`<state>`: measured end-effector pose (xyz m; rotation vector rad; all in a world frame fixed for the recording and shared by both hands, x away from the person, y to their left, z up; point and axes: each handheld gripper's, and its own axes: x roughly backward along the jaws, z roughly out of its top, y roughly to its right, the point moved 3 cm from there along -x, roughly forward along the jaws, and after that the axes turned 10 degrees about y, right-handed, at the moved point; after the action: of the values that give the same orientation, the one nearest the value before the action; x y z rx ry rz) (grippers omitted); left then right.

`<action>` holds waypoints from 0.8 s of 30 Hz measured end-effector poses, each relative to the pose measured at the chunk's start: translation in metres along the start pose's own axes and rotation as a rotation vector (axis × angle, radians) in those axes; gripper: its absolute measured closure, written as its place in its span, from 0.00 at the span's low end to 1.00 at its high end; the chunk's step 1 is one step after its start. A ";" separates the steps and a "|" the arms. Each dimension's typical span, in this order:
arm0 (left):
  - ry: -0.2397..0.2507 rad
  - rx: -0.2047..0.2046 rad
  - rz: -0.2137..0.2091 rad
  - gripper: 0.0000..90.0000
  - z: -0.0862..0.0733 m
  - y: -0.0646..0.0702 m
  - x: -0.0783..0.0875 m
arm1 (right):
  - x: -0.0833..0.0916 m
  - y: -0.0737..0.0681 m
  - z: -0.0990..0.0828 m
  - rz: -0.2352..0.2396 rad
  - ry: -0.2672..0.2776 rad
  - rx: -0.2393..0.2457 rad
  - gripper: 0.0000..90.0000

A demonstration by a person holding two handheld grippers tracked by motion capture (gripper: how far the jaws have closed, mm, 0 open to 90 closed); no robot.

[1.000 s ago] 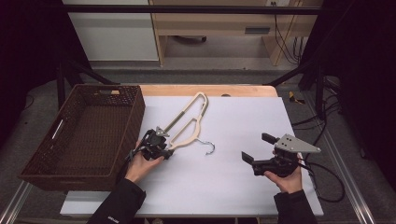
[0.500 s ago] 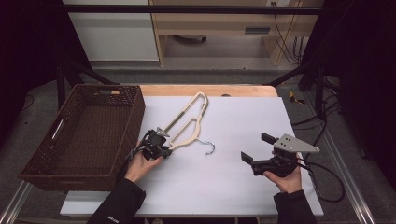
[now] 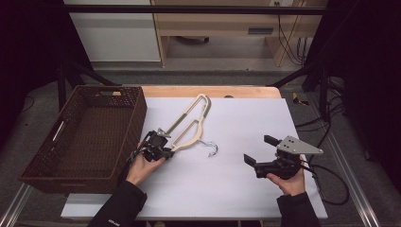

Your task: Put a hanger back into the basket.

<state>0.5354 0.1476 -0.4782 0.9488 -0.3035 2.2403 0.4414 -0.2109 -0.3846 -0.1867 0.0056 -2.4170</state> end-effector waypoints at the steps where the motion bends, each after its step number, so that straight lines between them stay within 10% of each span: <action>1: 0.002 -0.001 -0.002 0.86 0.000 0.001 0.000 | 0.000 0.000 0.000 0.000 0.000 0.000 0.01; 24: -0.016 -0.016 -0.010 0.87 -0.001 0.003 0.000 | -0.002 -0.001 -0.002 0.007 -0.014 0.007 0.01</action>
<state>0.5321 0.1458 -0.4789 0.9585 -0.3232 2.2190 0.4422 -0.2085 -0.3868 -0.2005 -0.0082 -2.4085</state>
